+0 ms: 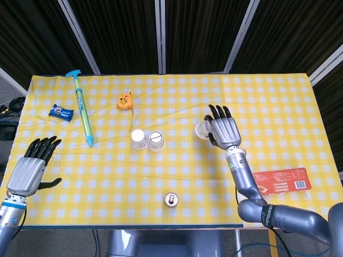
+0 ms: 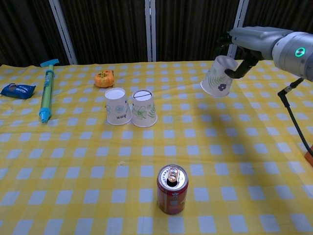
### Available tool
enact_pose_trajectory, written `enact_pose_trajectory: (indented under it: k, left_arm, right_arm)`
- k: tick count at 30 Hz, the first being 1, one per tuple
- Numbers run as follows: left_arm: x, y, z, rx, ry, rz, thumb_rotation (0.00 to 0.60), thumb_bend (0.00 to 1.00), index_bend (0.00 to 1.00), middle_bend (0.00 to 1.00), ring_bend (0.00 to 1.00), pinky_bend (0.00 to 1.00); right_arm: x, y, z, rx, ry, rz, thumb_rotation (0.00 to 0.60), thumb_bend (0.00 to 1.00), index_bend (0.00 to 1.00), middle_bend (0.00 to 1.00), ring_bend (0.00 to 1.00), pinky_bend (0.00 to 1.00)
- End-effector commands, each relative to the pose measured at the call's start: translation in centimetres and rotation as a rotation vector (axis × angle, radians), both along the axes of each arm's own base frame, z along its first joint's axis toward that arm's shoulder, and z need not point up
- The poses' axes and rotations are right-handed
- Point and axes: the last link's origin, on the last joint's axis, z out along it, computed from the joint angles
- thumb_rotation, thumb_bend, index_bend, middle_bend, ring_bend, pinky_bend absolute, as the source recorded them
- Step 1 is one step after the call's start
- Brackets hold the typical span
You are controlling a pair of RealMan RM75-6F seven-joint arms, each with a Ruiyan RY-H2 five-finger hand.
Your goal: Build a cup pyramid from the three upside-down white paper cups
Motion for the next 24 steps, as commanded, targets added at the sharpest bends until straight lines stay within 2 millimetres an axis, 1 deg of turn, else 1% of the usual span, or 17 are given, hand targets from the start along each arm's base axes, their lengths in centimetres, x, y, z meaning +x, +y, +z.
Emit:
enact_pose_trajectory:
  k: [1, 4, 7, 10, 12, 13, 19, 24]
  left_arm:
    - [-0.1, 0.0, 0.1, -0.003, -0.008, 0.001, 0.600, 0.12, 0.00, 0.00, 0.00, 0.00]
    - [-0.1, 0.1, 0.2, -0.002, -0.013, 0.004, 0.600, 0.12, 0.00, 0.00, 0.00, 0.00]
    - [-0.3, 0.2, 0.4, -0.001, -0.023, 0.009, 0.600, 0.12, 0.00, 0.00, 0.00, 0.00]
    - [-0.4, 0.3, 0.5, -0.001, -0.026, 0.012, 0.600, 0.12, 0.00, 0.00, 0.00, 0.00]
    - [-0.4, 0.3, 0.5, -0.003, -0.030, 0.014, 0.600, 0.12, 0.00, 0.00, 0.00, 0.00]
    - [-0.4, 0.3, 0.5, -0.008, -0.035, 0.013, 0.600, 0.12, 0.00, 0.00, 0.00, 0.00]
    - [-0.9, 0.5, 1.2, -0.009, -0.066, 0.027, 0.600, 0.12, 0.00, 0.00, 0.00, 0.00]
    - [-1.1, 0.7, 1.1, -0.020, -0.072, 0.035, 0.600, 0.12, 0.00, 0.00, 0.00, 0.00]
  right_arm:
    - [3.8, 0.4, 1.0, -0.030, -0.004, 0.092, 0.600, 0.38, 0.40, 0.05, 0.00, 0.07]
    - [5.3, 0.6, 0.9, -0.029, -0.007, 0.119, 0.600, 0.38, 0.40, 0.05, 0.00, 0.07]
    - [7.6, 1.1, 0.6, -0.023, -0.013, 0.157, 0.600, 0.38, 0.40, 0.05, 0.00, 0.07]
    - [8.9, 1.4, 0.3, -0.017, -0.015, 0.181, 0.600, 0.38, 0.40, 0.05, 0.00, 0.07]
    - [10.1, 1.8, -0.4, -0.001, -0.018, 0.201, 0.600, 0.38, 0.41, 0.05, 0.00, 0.07]
    - [11.1, 2.2, -1.5, 0.028, -0.022, 0.214, 0.600, 0.38, 0.41, 0.05, 0.00, 0.07]
    - [13.1, 2.2, -4.4, 0.048, -0.020, 0.192, 0.600, 0.38, 0.40, 0.05, 0.00, 0.07]
    - [13.9, 2.1, -5.5, 0.055, -0.027, 0.186, 0.600, 0.38, 0.41, 0.06, 0.00, 0.07]
